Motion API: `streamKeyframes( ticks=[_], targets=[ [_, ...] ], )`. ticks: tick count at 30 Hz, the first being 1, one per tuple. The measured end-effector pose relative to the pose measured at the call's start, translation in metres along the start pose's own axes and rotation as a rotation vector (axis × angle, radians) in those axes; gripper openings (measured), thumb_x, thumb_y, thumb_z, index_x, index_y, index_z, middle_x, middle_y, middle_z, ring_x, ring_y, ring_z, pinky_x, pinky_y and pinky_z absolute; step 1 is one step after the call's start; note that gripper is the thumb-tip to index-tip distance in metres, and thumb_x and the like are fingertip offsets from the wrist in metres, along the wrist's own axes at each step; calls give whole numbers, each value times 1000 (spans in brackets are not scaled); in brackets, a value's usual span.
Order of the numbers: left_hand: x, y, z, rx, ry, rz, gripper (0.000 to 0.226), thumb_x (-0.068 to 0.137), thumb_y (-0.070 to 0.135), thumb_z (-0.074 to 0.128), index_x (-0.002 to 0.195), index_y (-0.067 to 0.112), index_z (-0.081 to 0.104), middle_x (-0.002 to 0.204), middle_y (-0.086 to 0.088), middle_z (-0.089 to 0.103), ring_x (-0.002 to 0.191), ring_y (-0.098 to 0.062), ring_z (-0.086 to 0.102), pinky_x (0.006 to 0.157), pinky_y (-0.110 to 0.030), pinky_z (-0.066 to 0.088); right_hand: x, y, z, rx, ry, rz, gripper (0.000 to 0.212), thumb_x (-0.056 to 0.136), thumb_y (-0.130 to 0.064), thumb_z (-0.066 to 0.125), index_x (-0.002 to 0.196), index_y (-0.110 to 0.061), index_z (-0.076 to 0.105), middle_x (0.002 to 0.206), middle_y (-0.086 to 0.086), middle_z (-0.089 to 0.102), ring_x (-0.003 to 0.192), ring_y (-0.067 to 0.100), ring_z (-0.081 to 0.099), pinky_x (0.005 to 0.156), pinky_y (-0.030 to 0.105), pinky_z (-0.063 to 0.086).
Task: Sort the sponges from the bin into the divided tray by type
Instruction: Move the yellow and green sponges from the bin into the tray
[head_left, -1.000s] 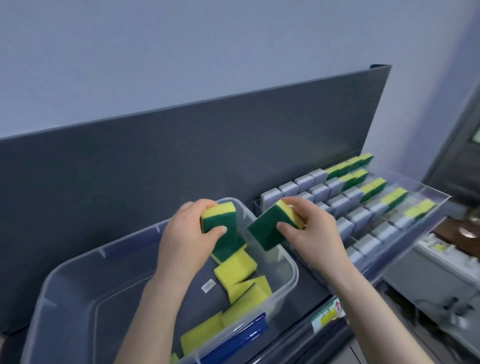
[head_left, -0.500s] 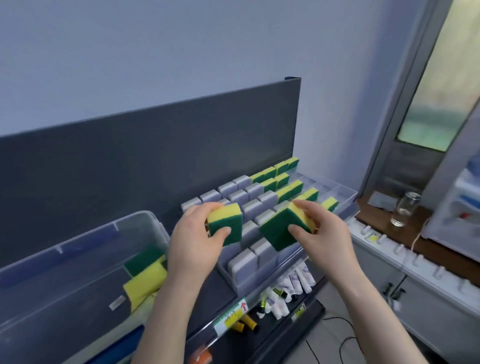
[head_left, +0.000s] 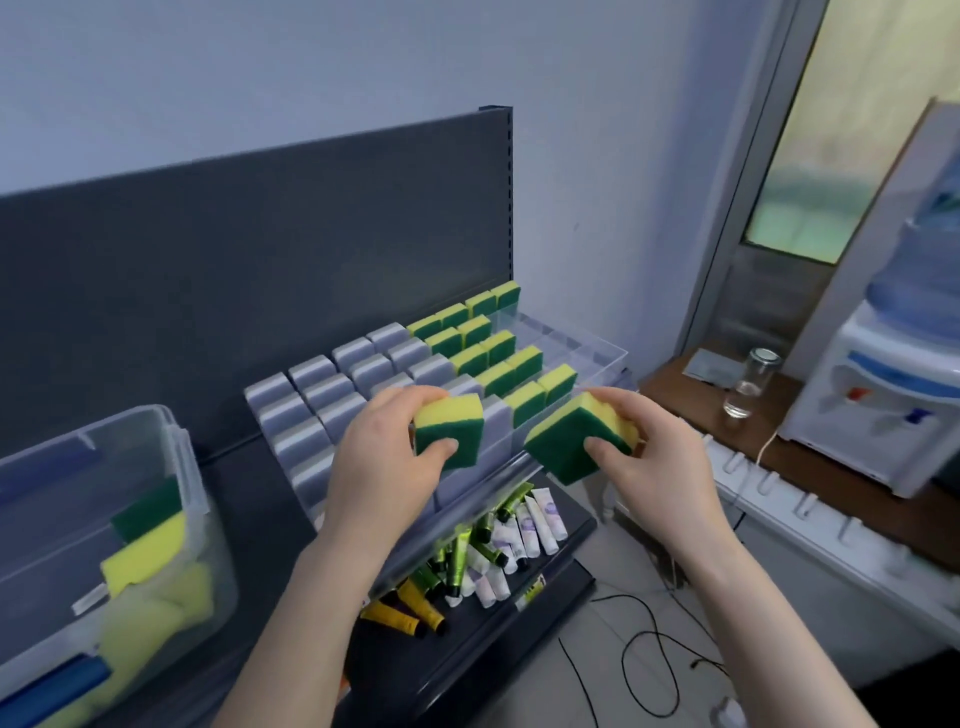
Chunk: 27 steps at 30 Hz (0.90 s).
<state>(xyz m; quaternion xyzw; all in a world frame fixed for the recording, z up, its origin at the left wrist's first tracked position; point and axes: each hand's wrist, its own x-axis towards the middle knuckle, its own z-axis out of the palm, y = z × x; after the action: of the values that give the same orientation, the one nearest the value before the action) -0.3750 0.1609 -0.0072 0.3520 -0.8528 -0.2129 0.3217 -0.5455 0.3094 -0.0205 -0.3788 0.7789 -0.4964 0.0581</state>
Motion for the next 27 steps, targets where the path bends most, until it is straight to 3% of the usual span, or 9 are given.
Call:
streamKeyframes(
  ticks=[5,8,12,15,20,24,27],
  targets=[
    [29,10,16,17,-23,-8,43,80,17,74,118,31,61,107,20,52,97,-8,54,80,-31,50,27,18,-2,18,-17,5,45,82,-9,67,117,-35,60,107,-12,61,94,8,56,69,13,45],
    [52,6,27,42,-42,2,43,79,16,74,117,31,62,107,19,53,96,-7,53,74,-24,46,49,27,0,3,-11,3,45,81,-9,68,118,-34,60,104,-12,62,95,11,56,74,22,48],
    [93,-2,39,40,-45,-1,42,78,16,76,115,31,63,107,17,55,92,-9,55,75,-27,46,91,34,5,-1,-10,6,42,82,-9,67,116,-33,61,98,-14,61,81,5,55,64,3,41],
    [124,-5,49,35,-40,4,41,77,17,76,113,32,63,103,19,55,91,-9,56,76,-28,49,125,34,10,-24,-36,-17,41,82,-10,68,115,-33,61,97,-16,61,77,-6,55,62,-1,38],
    [176,-13,61,41,-14,-2,39,77,17,76,111,32,63,100,17,58,90,-8,56,75,-23,45,185,40,18,-41,-35,-50,40,82,-11,68,115,-33,61,97,-17,62,81,-3,57,64,3,40],
    [204,-23,65,64,-8,-17,37,79,20,75,111,32,62,100,16,58,91,-5,54,70,-11,38,218,46,29,-33,-57,-69,40,82,-11,69,110,-38,60,91,-24,60,80,-3,59,63,4,41],
    [217,-30,69,68,-11,-31,37,80,22,74,113,32,61,102,16,58,92,-5,55,72,-13,40,238,52,39,-16,-64,-68,40,82,-11,69,112,-36,60,95,-16,64,78,-3,60,62,6,43]
  ],
)
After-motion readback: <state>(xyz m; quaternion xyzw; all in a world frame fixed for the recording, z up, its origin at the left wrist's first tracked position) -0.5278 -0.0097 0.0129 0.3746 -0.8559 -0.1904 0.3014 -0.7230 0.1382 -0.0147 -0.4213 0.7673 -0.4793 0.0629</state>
